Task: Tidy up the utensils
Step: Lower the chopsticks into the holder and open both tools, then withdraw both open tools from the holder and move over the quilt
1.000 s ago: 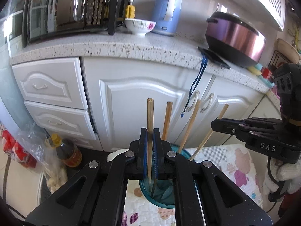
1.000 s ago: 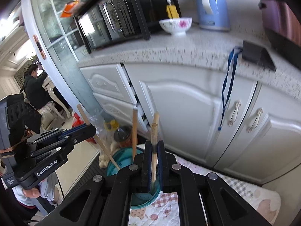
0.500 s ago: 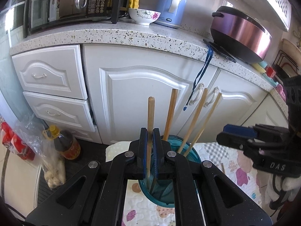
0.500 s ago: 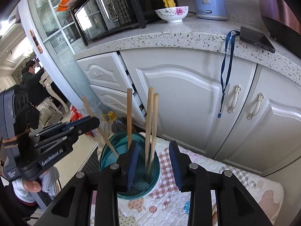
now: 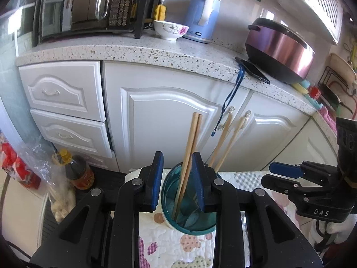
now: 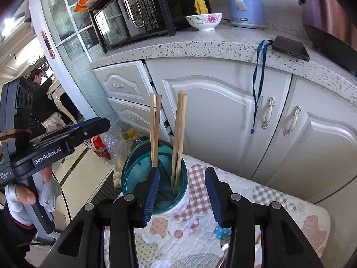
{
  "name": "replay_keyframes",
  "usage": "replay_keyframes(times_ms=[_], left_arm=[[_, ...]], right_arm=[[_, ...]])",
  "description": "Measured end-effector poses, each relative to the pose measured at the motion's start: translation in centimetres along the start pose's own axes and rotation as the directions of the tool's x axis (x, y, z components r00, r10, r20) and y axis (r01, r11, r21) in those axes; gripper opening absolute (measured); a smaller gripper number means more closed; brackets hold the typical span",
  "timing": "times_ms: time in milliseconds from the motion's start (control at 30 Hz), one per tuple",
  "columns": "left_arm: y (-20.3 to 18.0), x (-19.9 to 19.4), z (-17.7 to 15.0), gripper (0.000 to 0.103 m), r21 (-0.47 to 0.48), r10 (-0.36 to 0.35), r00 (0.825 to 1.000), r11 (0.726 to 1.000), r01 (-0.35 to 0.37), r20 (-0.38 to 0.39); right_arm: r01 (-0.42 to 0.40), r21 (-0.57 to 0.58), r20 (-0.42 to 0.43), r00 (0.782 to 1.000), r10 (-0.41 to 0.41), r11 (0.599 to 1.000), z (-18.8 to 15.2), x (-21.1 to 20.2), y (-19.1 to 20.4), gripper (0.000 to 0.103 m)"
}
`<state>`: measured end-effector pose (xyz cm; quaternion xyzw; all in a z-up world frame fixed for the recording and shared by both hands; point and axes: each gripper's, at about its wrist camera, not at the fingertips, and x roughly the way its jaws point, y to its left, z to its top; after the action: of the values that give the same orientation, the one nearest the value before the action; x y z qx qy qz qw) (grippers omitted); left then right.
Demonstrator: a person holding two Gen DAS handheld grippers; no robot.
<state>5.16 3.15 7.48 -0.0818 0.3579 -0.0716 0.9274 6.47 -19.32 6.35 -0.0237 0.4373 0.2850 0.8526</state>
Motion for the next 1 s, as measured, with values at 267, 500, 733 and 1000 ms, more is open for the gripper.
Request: replay_keyframes(times_ms=[267,500,733,1000], left_arm=[[-3.0,-0.9,-1.3,0.026,0.058,-0.010,1.000,0.998,0.009,0.014],[-5.6,-0.5,-2.6,0.026,0.081,-0.036,0.999,0.996,0.037,-0.014],[-8.8,0.2,-4.0,0.026,0.128,-0.070,0.996,0.989,0.076,-0.045],[-11.1,1.2,-5.2,0.026,0.153,-0.092,0.992,0.983,0.104,-0.088]], right_arm=[[0.038,0.004,0.022,0.999,-0.038,0.999,-1.8,-1.9,0.0,0.041],[0.088,0.022,0.032,0.996,-0.089,0.996,-3.6,-3.8,-0.9,0.042],[0.118,0.071,0.018,0.993,-0.119,0.990,-6.1,-5.3,-2.8,0.042],[0.149,0.126,-0.007,0.989,-0.149,0.981,-8.6,-6.0,-4.9,0.042]])
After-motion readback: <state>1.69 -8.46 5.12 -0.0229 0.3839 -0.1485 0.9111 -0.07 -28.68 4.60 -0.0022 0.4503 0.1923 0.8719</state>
